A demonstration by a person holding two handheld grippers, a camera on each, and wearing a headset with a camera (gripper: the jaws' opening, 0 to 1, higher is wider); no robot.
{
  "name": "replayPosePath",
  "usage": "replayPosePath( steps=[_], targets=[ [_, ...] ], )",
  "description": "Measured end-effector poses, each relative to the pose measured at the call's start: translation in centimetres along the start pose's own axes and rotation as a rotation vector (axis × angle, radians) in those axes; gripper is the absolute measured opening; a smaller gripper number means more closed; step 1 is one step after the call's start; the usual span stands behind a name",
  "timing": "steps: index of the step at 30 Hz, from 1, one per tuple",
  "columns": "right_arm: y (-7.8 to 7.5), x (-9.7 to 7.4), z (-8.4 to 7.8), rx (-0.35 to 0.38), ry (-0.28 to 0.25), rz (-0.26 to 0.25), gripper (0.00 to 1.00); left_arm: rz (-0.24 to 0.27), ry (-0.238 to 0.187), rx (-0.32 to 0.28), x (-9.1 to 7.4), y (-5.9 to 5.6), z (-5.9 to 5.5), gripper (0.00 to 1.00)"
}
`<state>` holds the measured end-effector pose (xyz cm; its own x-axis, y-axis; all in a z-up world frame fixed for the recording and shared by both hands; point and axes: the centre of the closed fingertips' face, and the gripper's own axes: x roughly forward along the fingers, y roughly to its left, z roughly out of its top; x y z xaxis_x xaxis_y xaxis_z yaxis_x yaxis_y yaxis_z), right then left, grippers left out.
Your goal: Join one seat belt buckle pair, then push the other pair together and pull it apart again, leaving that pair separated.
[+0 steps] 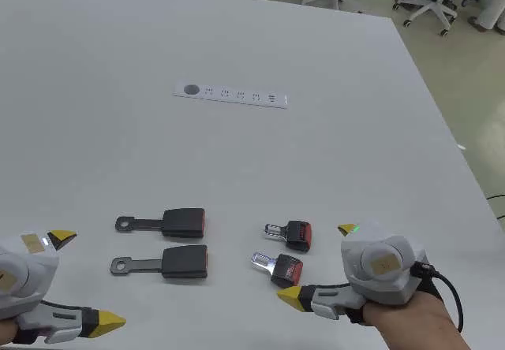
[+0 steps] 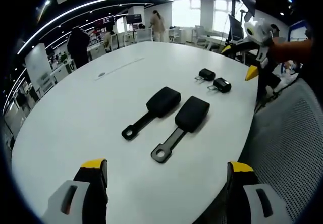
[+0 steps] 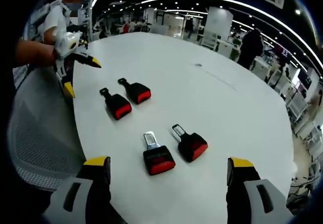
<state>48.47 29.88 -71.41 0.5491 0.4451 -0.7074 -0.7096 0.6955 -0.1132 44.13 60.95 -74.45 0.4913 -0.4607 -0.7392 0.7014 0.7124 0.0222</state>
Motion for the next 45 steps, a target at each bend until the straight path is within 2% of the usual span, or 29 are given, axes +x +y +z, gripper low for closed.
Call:
replayPosePath(
  steps=[5, 13, 24, 35, 41, 45],
  targets=[
    [-0.02, 0.15, -0.4, -0.003, 0.012, 0.002, 0.93, 0.002, 0.003, -0.004, -0.04, 0.06, -0.01, 0.97],
    [0.38, 0.4, 0.16, -0.007, 0.002, 0.013, 0.92, 0.003, 0.01, 0.0, -0.08, 0.12, -0.12, 0.98],
    [0.38, 0.27, 0.07, -0.012, 0.006, 0.015, 0.92, 0.005, 0.018, 0.009, 0.08, 0.17, -0.22, 0.99],
    [0.51, 0.05, 0.28, -0.021, 0.003, 0.021, 0.87, 0.003, 0.022, 0.012, 0.13, 0.07, -0.12, 0.96],
    [0.43, 0.13, 0.03, -0.023, 0.007, 0.022, 0.86, 0.004, 0.034, 0.039, 0.01, 0.25, -0.28, 0.96],
    [0.51, 0.26, -0.19, -0.026, 0.012, 0.029, 0.85, 0.005, 0.026, 0.026, 0.0, 0.3, -0.11, 0.95]
  ],
)
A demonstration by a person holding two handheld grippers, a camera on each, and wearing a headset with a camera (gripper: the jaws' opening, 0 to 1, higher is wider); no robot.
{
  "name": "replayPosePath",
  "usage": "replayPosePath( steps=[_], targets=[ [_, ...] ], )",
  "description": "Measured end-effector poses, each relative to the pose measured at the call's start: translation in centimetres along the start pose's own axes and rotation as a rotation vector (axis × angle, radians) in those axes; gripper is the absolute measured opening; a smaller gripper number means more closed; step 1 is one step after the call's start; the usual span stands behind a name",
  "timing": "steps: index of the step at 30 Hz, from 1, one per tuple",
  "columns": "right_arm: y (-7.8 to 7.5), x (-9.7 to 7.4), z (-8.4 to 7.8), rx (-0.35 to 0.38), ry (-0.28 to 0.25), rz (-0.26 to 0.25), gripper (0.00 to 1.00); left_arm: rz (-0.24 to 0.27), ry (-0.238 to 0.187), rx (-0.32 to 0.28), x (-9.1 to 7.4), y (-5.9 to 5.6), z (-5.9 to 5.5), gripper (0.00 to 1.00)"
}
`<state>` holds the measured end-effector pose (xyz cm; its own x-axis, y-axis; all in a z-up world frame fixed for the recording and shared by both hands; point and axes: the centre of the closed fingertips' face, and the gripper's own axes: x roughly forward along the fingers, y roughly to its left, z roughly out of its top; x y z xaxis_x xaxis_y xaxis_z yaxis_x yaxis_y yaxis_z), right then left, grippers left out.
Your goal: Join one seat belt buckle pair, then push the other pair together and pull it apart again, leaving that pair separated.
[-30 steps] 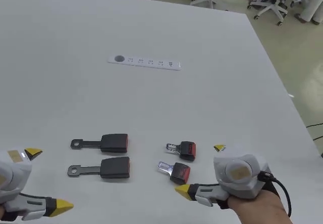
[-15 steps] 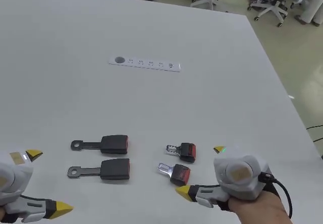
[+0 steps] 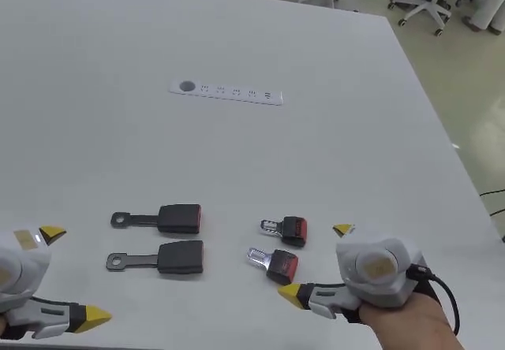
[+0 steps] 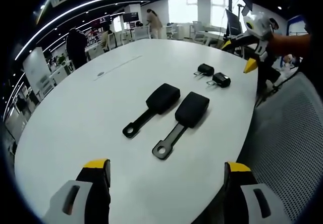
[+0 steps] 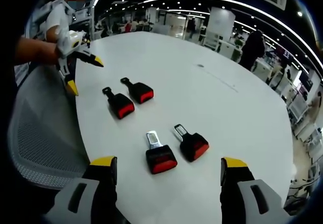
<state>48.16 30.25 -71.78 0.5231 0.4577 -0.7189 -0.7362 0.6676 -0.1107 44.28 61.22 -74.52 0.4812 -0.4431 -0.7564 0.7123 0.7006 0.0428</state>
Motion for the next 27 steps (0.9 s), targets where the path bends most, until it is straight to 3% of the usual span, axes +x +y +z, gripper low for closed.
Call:
replayPosePath(
  steps=[17, 22, 27],
  targets=[
    [0.47, -0.21, -0.03, -0.031, 0.008, 0.017, 0.78, -0.01, -0.027, -0.051, 0.23, 0.3, 0.19, 0.89],
    [0.4, 0.0, 0.0, -0.037, 0.005, 0.022, 0.75, -0.024, -0.018, -0.04, 0.58, 0.13, -0.11, 0.88],
    [0.62, 0.25, 0.01, -0.049, 0.011, 0.035, 0.71, -0.039, -0.021, 0.013, 0.92, -0.07, 0.15, 0.86]
  ],
)
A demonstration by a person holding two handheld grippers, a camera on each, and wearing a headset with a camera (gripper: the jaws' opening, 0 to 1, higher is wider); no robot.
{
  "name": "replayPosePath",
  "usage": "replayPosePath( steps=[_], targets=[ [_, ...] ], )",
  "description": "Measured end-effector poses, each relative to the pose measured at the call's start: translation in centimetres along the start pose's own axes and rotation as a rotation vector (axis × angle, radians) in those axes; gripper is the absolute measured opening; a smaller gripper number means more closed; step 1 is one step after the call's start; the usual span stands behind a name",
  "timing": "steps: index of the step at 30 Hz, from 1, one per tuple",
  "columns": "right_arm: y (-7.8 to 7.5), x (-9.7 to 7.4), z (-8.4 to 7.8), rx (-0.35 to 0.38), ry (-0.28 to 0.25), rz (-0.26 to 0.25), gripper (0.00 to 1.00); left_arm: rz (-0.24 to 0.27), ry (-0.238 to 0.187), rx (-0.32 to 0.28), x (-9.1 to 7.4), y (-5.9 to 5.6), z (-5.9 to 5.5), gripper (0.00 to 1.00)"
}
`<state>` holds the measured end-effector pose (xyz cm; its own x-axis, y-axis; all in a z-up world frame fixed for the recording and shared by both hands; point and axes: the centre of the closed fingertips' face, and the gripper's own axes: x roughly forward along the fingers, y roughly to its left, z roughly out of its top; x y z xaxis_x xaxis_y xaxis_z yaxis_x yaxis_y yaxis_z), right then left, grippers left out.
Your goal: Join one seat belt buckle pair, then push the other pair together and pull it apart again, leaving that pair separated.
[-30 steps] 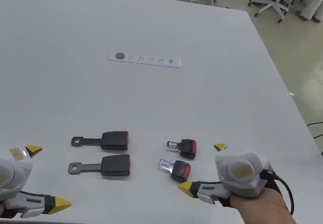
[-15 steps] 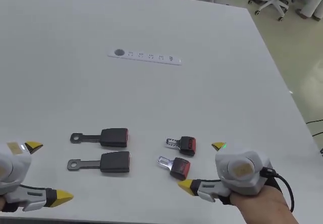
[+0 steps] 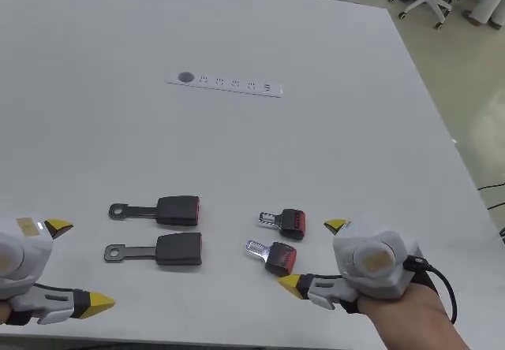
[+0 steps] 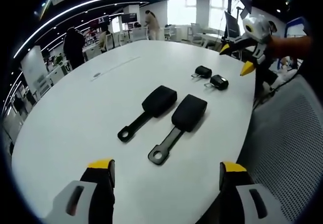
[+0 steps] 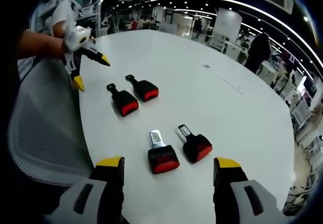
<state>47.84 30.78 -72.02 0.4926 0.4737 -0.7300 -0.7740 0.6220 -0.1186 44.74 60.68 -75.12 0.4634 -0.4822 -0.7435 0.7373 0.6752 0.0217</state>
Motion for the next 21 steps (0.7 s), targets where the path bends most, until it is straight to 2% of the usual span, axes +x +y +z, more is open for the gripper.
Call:
replayPosePath(
  steps=[2, 3, 5, 7, 10, 13, 16, 21],
  targets=[
    [0.0, 0.1, -0.1, -0.01, 0.004, 0.004, 0.7, -0.01, -0.028, 0.033, 0.1, -0.4, 0.8, 0.82],
    [0.2, 0.2, -0.1, -0.013, 0.009, 0.011, 0.69, -0.011, -0.029, 0.031, 0.2, -0.7, 1.0, 0.8],
    [0.5, 0.3, -0.2, -0.018, 0.014, 0.029, 0.65, -0.013, -0.027, 0.031, 0.4, -0.5, 1.0, 0.79],
    [0.7, 0.5, -0.2, -0.031, 0.017, 0.035, 0.63, -0.018, -0.018, 0.047, 0.7, -0.8, 1.4, 0.78],
    [1.0, 0.8, -0.2, -0.048, 0.023, 0.046, 0.61, -0.041, 0.008, 0.083, 1.1, -1.3, 1.2, 0.77],
    [1.2, 1.1, -0.1, -0.053, 0.025, 0.054, 0.59, -0.066, 0.021, 0.099, 1.6, -1.8, 1.6, 0.73],
    [1.6, 1.9, -0.3, -0.037, 0.034, 0.08, 0.56, -0.091, 0.036, 0.141, 2.3, -2.0, 1.6, 0.69],
    [2.0, 3.4, -1.1, -0.083, 0.061, 0.108, 0.52, -0.12, 0.064, 0.189, 3.6, -2.4, 2.4, 0.64]
  ],
)
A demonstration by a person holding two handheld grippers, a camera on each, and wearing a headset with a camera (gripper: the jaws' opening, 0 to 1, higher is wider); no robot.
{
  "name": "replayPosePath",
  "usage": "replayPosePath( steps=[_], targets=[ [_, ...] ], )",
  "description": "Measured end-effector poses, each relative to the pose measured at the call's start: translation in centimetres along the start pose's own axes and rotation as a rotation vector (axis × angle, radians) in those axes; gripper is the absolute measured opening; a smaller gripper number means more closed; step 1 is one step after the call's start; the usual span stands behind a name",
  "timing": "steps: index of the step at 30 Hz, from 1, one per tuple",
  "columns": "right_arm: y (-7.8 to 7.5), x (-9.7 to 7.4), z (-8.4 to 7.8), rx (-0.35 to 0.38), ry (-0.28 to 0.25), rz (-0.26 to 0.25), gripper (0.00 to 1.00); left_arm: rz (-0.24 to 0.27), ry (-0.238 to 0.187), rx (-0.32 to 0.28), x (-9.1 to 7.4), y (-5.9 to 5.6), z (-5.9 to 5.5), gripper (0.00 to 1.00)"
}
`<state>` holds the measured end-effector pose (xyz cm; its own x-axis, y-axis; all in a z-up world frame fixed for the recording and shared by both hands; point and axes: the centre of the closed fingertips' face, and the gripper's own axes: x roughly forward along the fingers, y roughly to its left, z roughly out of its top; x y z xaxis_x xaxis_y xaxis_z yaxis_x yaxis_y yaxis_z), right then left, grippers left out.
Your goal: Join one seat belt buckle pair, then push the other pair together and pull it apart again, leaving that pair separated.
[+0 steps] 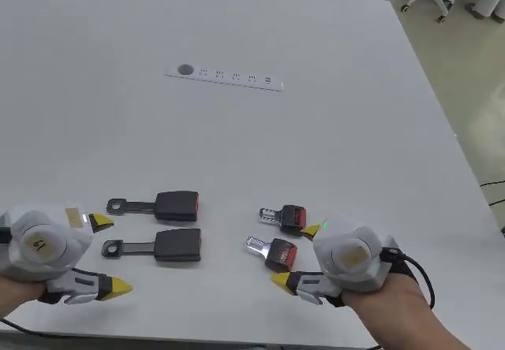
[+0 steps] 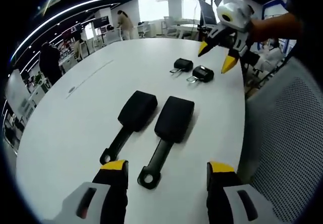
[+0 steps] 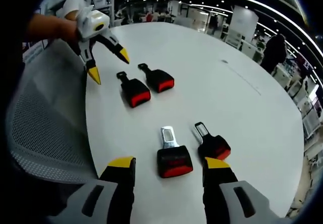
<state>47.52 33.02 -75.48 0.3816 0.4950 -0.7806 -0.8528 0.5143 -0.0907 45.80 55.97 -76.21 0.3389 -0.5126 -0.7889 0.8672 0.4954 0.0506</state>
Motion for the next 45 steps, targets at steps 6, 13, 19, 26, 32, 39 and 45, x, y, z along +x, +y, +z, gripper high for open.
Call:
replayPosePath(
  steps=[6, 13, 19, 26, 32, 39, 45],
  targets=[
    [0.2, 1.2, -0.2, -0.018, 0.021, 0.038, 0.43, -0.006, 0.022, 0.027, 1.2, 0.7, 1.2, 0.54],
    [-0.2, 2.2, -0.3, -0.03, 0.041, 0.056, 0.42, -0.079, 0.059, 0.088, 3.1, 0.3, 1.7, 0.55],
    [-0.5, 2.5, -0.4, -0.034, 0.063, 0.076, 0.4, -0.127, 0.085, 0.134, 4.5, -0.2, 2.0, 0.5],
    [-0.8, 3.1, -0.8, -0.051, 0.096, 0.115, 0.35, -0.172, 0.078, 0.154, 5.4, -0.7, 3.0, 0.48],
    [-0.9, 3.4, -1.2, -0.072, 0.112, 0.159, 0.32, -0.216, 0.09, 0.19, 5.9, -0.7, 3.4, 0.47],
    [-0.7, 3.8, -1.7, -0.19, 0.138, 0.224, 0.33, -0.235, 0.118, 0.227, 6.0, -0.6, 3.4, 0.45],
    [-0.6, 3.5, -2.2, -0.234, 0.162, 0.259, 0.33, -0.267, 0.141, 0.284, 6.1, -1.2, 3.5, 0.4]
  ],
)
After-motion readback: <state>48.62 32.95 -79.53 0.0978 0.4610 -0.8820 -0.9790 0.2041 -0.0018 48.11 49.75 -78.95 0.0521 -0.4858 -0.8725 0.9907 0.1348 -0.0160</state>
